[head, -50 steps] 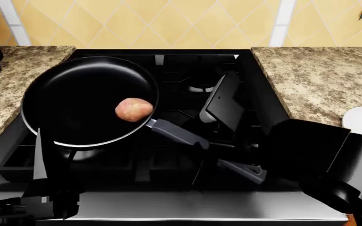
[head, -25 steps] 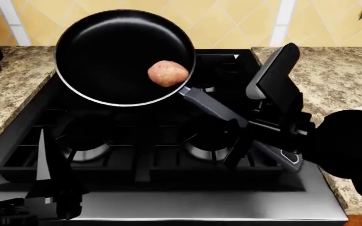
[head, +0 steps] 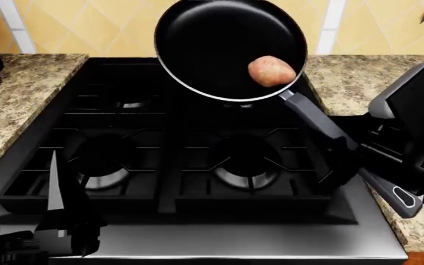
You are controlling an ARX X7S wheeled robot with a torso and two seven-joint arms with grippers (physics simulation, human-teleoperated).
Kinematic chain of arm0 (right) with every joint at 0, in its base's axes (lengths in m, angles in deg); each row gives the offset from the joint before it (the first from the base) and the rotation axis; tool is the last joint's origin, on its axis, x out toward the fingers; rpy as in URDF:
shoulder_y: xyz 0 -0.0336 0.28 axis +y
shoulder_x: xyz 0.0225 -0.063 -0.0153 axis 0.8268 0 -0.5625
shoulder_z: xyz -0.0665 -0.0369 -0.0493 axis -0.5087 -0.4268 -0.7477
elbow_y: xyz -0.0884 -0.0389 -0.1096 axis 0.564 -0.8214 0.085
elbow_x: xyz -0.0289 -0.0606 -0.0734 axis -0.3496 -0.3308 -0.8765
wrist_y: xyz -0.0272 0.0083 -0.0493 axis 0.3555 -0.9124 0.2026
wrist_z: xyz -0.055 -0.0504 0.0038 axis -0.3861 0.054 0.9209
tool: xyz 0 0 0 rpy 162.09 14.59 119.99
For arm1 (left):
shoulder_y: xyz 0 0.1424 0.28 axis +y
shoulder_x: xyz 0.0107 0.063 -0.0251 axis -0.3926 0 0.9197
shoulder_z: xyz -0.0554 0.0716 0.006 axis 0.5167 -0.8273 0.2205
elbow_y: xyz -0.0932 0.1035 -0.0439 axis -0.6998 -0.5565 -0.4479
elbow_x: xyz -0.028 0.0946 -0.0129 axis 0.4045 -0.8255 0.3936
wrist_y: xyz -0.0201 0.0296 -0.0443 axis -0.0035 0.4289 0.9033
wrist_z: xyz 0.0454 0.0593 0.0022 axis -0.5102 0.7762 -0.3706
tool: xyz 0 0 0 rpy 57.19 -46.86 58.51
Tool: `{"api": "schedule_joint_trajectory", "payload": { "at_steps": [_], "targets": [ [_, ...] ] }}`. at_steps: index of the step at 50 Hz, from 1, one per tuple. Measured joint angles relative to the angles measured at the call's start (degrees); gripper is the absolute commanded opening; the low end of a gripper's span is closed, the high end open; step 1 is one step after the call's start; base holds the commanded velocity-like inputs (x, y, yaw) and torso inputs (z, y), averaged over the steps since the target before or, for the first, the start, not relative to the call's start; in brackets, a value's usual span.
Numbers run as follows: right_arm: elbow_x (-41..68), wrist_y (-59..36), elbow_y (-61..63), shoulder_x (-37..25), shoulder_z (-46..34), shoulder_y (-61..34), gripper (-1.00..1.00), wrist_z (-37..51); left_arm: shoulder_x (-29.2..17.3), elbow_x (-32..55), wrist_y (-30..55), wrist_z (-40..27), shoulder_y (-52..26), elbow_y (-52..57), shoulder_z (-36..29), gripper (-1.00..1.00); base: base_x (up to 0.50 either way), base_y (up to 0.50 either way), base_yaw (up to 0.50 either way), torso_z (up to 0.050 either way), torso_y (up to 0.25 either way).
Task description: Pick up the pan and dump the vegetables in it onto the plate. Then return the pan to the stove.
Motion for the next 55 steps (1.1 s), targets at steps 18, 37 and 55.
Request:
{"api": "schedule_joint_trajectory", "payload": {
  "at_steps": [18,37,55],
  "targets": [
    [2.92,9.02,-1.77,-10.01,9.64,15.98,-1.0,7.15,-0.3,-0.51,-0.12,-0.49,-0.25,-0.39,-0.43,1.0,0.0,0.0,0.0,0.0,0.001],
    [5.32,10.65,-1.06,-15.41,33.58,42.08,-1.0,11.1,-0.79,-0.34,-0.09,-1.15,-0.49,-0.42,-0.47,1.0,0.0,0.0,0.0,0.0,0.001],
    [-1.16,-2.04,2.4,-8.48,63.51,58.85,-1.0,7.94,-1.39,0.0,-0.08,-1.7,-0.56,-0.26,-0.39,1.0,0.0,0.0,0.0,0.001,0.001]
  ]
}}
